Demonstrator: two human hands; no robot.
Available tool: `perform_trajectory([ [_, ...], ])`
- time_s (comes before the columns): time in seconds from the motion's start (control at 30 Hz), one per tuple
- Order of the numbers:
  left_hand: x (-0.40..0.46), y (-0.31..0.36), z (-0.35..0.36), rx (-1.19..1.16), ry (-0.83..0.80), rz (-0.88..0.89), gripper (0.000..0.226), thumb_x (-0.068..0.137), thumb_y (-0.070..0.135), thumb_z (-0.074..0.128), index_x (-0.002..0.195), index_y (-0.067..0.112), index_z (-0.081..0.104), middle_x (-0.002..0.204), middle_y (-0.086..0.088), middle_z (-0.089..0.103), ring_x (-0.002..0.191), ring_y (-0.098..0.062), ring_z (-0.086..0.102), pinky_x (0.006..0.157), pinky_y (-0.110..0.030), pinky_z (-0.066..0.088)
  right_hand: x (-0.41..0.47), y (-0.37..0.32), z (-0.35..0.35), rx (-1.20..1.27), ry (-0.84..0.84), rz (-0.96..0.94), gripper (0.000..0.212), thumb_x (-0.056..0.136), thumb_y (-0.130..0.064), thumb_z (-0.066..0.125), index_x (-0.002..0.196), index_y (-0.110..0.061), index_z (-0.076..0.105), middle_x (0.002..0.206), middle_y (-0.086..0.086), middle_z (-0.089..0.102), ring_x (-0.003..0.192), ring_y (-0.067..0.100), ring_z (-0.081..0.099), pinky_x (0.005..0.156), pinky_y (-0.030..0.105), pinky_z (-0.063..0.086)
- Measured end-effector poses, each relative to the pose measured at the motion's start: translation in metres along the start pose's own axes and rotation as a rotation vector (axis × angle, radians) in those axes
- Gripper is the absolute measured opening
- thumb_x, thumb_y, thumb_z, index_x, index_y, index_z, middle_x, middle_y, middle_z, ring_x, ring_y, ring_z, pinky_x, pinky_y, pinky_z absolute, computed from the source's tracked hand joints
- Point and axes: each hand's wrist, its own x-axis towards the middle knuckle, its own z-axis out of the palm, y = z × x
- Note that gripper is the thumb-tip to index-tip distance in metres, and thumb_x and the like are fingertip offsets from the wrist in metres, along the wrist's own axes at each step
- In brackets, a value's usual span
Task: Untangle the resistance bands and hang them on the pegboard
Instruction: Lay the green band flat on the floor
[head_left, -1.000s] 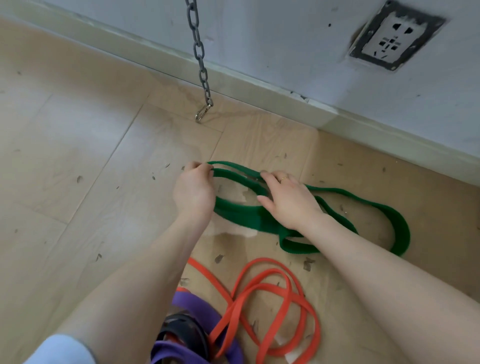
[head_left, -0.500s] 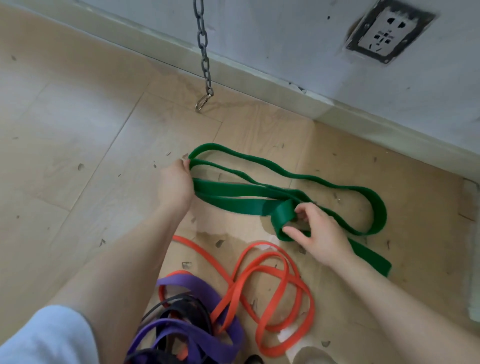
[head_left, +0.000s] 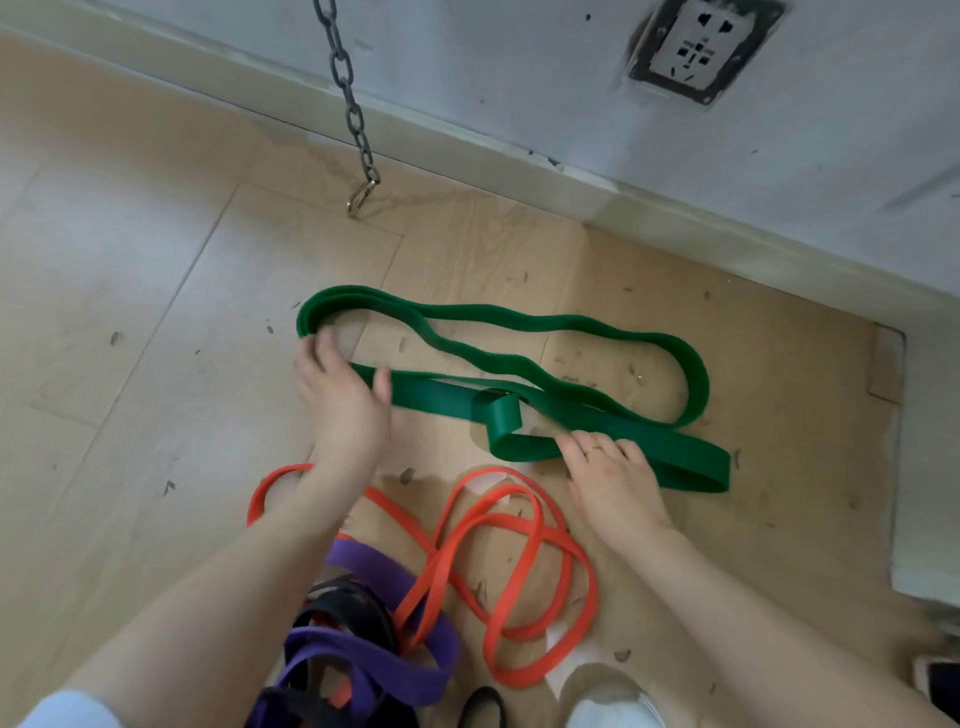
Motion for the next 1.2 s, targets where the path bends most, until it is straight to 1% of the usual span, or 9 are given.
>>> perform_trajectory([
  [0.2, -0.04, -0.01, 0.028, 0.433, -0.152, 0.469, 0.054, 0.075, -0.002, 0.068, 0.125, 0.01, 0.055, 0.127, -0.019, 0.051, 0.115, -0.042, 0.042, 0.087, -0.054, 0.044, -0.011, 0.022, -0.009, 0.165, -0.113, -0.021, 0.041, 0.095, -0.008, 0.038, 0.134, -0.021, 0.042, 0.124, 0.001, 0.056, 0.112, 0.022, 0.052, 0.092, 0.033, 0.039],
  [0.37, -0.02, -0.009, 0.027, 0.472, -0.31, 0.393, 0.076, 0.085, -0.006, 0.055, 0.148, 0.021, 0.021, 0.155, -0.009, 0.017, 0.141, -0.031, 0.013, 0.104, -0.044, 0.035, -0.046, 0.076, -0.028, 0.555, -0.199, 0.137, 0.037, 0.096, -0.01, 0.041, 0.13, -0.019, 0.049, 0.124, -0.003, 0.057, 0.109, 0.018, 0.057, 0.09, 0.032, 0.047],
  [0.47, -0.011, -0.006, 0.027, 0.477, -0.359, 0.399, 0.084, 0.073, -0.005, 0.07, 0.143, 0.014, 0.028, 0.149, -0.014, 0.025, 0.135, -0.034, 0.024, 0.102, -0.047, 0.039, -0.069, 0.112, -0.019, 0.513, -0.296, 0.305, 0.02, 0.096, -0.035, 0.044, 0.109, -0.021, 0.047, 0.107, 0.002, 0.062, 0.089, 0.02, 0.06, 0.075, 0.033, 0.049],
  [0.6, -0.015, -0.008, 0.026, 0.519, -0.408, 0.45, 0.077, 0.062, -0.007, 0.077, 0.128, 0.01, 0.041, 0.138, -0.017, 0.032, 0.127, -0.036, 0.03, 0.086, -0.052, 0.049, -0.071, 0.1, -0.011, 0.273, -0.455, 0.2, 0.072, 0.075, -0.064, 0.059, 0.128, -0.022, 0.033, 0.121, -0.006, 0.048, 0.101, 0.016, 0.056, 0.08, 0.034, 0.052],
  [0.77, -0.019, -0.016, 0.023, 0.651, -0.386, 0.529, 0.081, 0.06, -0.009, 0.075, 0.13, 0.012, 0.041, 0.132, -0.021, 0.034, 0.127, -0.041, 0.024, 0.076, -0.05, 0.053, -0.072, 0.088, -0.001, -0.125, -0.17, 0.26, 0.052, 0.085, -0.003, 0.053, 0.132, -0.013, 0.034, 0.137, 0.012, 0.04, 0.12, 0.028, 0.042, 0.098, 0.036, 0.039],
  [0.9, -0.023, -0.009, 0.023, 0.681, -0.38, 0.498, 0.086, 0.059, -0.011, 0.074, 0.134, 0.008, 0.036, 0.128, -0.02, 0.038, 0.126, -0.042, 0.027, 0.078, -0.05, 0.052, -0.094, 0.106, -0.002, 0.59, 0.201, 0.757, 0.04, 0.084, 0.004, 0.057, 0.122, -0.005, 0.048, 0.123, 0.014, 0.052, 0.11, 0.029, 0.053, 0.088, 0.036, 0.046],
  [1.0, -0.024, -0.001, 0.024, 0.707, -0.416, 0.447, 0.091, 0.058, -0.01, 0.073, 0.136, 0.012, 0.032, 0.132, -0.018, 0.03, 0.131, -0.039, 0.018, 0.076, -0.046, 0.053, -0.102, 0.11, -0.004, 0.912, 0.153, 0.61, 0.028, 0.086, 0.003, 0.056, 0.11, -0.01, 0.058, 0.105, -0.002, 0.06, 0.1, 0.017, 0.057, 0.088, 0.033, 0.046],
  [1.1, -0.026, 0.007, 0.022, 0.761, -0.453, 0.417, 0.077, 0.063, -0.006, 0.071, 0.13, 0.011, 0.036, 0.139, -0.017, 0.02, 0.134, -0.037, 0.009, 0.073, -0.045, 0.054, -0.107, 0.123, -0.008, 0.617, -0.207, 0.252, 0.012, 0.09, -0.028, 0.057, 0.098, -0.024, 0.065, 0.092, -0.004, 0.067, 0.091, 0.018, 0.063, 0.086, 0.032, 0.047],
  [1.2, -0.03, 0.012, 0.019, 0.803, -0.456, 0.411, 0.071, 0.065, -0.003, 0.072, 0.128, 0.007, 0.039, 0.138, -0.019, 0.023, 0.133, -0.038, 0.012, 0.073, -0.044, 0.054, -0.103, 0.139, -0.013, -0.073, -0.508, 0.117, 0.042, 0.098, -0.046, 0.032, 0.118, -0.02, 0.058, 0.12, 0.004, 0.06, 0.114, 0.02, 0.054, 0.106, 0.031, 0.03],
])
